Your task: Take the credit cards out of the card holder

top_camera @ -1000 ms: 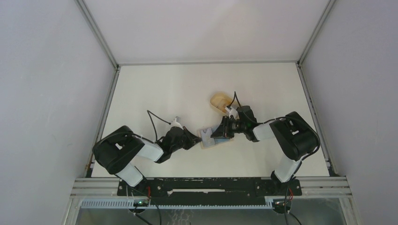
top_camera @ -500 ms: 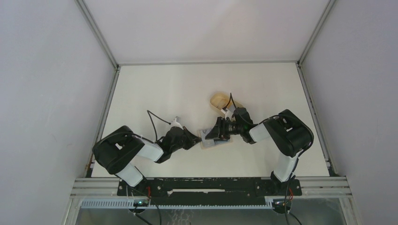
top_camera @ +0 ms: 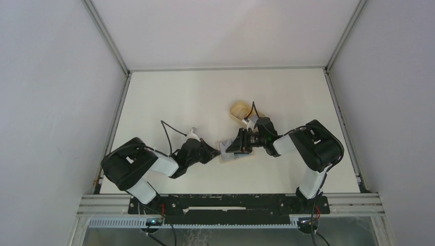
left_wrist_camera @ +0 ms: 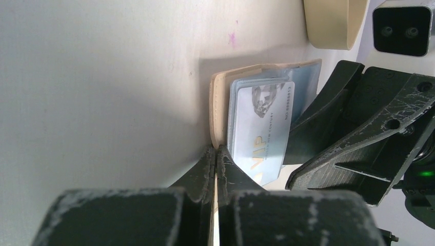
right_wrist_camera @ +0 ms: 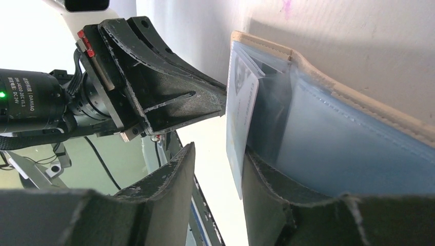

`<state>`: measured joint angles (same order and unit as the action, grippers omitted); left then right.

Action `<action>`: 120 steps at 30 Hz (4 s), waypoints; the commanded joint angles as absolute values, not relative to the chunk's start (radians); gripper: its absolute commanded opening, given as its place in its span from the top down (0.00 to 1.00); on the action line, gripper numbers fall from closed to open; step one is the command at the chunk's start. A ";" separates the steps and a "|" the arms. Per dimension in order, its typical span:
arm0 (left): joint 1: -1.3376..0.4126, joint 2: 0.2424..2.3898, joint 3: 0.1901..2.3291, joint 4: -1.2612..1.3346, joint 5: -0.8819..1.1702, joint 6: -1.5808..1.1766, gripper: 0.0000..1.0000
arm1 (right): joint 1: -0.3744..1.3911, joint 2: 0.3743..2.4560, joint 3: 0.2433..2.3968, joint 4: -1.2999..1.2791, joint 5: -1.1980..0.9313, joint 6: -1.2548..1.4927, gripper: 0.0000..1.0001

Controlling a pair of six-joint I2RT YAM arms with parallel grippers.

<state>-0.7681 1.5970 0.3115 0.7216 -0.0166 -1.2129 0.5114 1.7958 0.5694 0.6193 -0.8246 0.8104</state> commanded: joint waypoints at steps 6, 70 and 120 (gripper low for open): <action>-0.769 1.638 0.296 0.550 -0.019 -1.166 1.00 | 0.467 1.717 0.564 0.565 -0.887 0.745 0.56; -0.754 1.625 0.161 0.769 0.003 -1.206 1.00 | 0.196 1.471 0.690 0.193 -0.244 1.248 1.00; -0.779 1.417 0.451 0.284 -0.039 -0.998 1.00 | 0.809 1.435 0.991 -0.247 0.212 0.508 0.18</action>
